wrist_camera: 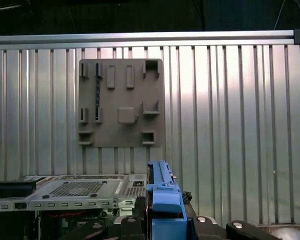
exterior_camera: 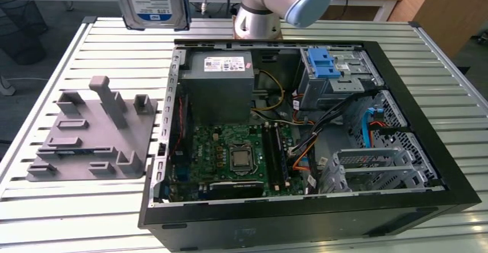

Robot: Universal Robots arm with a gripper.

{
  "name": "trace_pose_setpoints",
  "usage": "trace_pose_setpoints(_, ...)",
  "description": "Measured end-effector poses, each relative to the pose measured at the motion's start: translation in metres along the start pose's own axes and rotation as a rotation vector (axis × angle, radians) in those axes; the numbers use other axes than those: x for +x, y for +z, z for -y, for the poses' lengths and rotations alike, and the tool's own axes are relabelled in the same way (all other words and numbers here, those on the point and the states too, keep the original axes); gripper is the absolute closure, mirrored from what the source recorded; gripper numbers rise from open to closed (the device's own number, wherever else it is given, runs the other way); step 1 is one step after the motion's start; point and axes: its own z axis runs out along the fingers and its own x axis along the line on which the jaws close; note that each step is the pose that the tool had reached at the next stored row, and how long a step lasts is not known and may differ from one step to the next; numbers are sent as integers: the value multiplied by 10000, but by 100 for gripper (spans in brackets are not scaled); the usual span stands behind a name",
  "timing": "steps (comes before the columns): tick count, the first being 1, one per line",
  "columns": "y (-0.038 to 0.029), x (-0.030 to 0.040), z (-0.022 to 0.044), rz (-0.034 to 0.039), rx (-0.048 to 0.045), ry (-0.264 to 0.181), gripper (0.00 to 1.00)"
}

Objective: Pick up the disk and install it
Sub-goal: 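Pick up the disk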

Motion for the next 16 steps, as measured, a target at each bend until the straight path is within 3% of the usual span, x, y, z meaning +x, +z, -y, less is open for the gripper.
trace_pose_setpoints(6, -4, -9, 256, 5, 0, 1, 64)
trace_pose_setpoints(10, -6, -16, 426, 67, -4, -14, 64)
trace_pose_setpoints(16, -4, -26, 699, 82, -6, -14, 64)
